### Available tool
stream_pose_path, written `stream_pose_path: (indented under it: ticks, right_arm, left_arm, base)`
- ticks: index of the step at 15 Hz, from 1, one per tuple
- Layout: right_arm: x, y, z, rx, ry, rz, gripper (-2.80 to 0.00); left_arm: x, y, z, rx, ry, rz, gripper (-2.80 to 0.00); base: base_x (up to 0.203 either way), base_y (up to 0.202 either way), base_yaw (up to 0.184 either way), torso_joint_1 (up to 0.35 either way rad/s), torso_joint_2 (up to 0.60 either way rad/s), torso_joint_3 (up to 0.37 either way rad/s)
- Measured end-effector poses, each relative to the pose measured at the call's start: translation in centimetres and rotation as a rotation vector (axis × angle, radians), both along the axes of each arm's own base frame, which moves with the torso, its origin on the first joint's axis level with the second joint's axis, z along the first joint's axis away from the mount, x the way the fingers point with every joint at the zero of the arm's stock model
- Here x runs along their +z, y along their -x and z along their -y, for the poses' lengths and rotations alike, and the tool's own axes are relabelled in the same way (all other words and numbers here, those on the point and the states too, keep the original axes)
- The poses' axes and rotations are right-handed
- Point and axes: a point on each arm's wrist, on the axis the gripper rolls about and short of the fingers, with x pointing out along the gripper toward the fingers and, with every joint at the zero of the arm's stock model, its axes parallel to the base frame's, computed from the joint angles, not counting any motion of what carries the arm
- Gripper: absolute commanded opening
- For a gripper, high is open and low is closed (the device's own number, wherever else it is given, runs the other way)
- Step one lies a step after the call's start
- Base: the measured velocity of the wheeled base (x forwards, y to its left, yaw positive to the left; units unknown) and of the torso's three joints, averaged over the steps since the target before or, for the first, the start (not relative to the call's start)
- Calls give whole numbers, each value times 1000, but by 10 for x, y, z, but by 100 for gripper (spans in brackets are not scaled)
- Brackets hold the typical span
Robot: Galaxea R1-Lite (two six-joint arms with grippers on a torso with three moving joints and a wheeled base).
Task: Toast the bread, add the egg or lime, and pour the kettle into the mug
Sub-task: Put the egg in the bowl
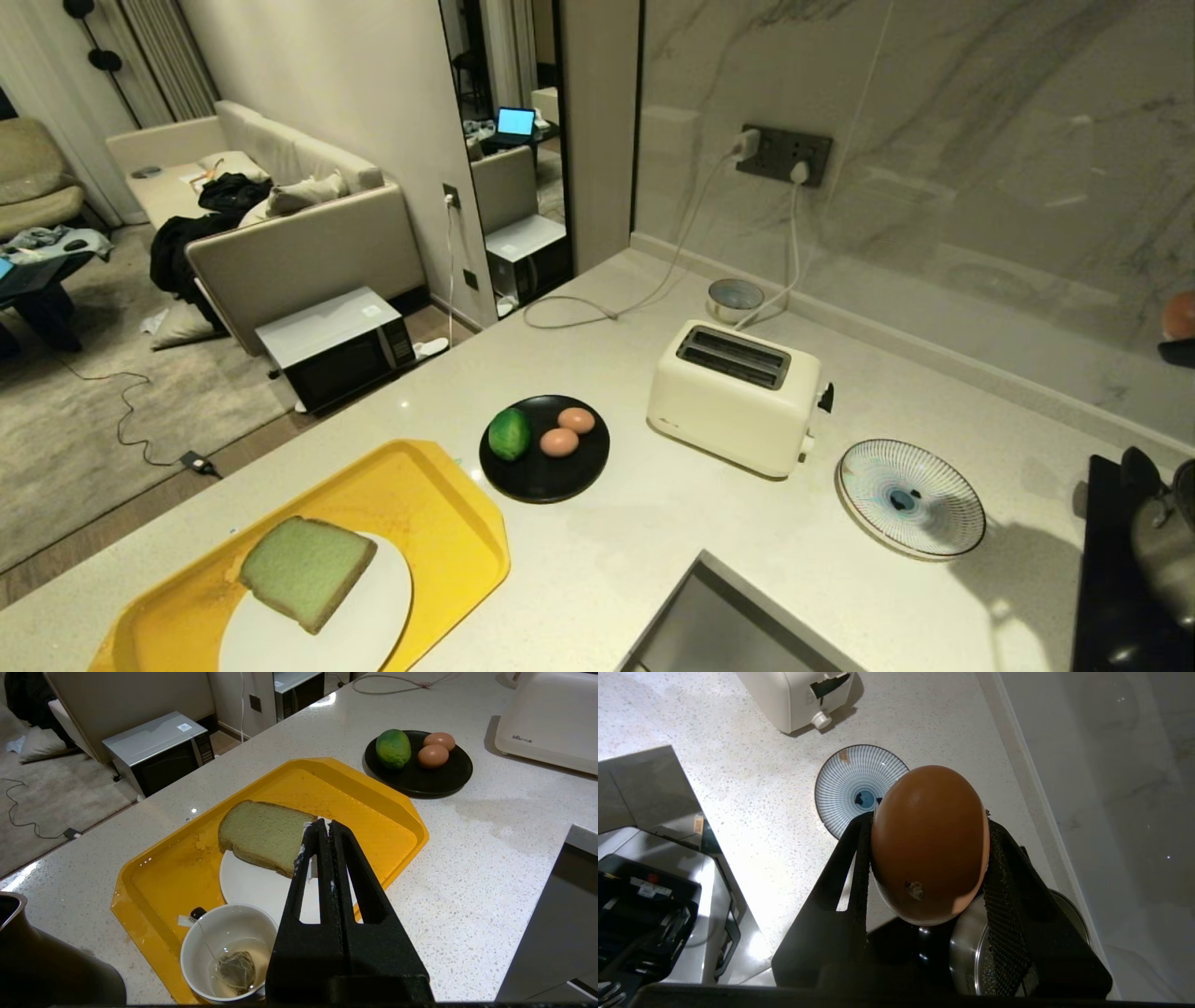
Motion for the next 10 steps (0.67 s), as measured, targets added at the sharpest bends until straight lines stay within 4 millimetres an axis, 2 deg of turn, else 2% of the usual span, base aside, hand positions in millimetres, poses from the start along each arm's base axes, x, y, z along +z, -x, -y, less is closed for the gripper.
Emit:
stream_pose_path:
  ticks: [2, 4, 10]
  right_arm:
    - [-1, -3, -2, 15, -1, -6, -280]
    - [-1, -5, -4, 28, -1, -4, -280]
    - [-2, -12, -7, 54, 2, 12, -280]
  left_arm:
    - [0, 0, 0, 0, 0, 0, -280]
    - [0, 0, 0, 1, 0, 0, -280]
    - [0, 0, 0, 0, 0, 0, -280]
  base:
    - [0, 0, 0, 0, 0, 0]
    - [1, -5, 83, 0, 3, 7]
    - [1, -9, 173, 4, 3, 3]
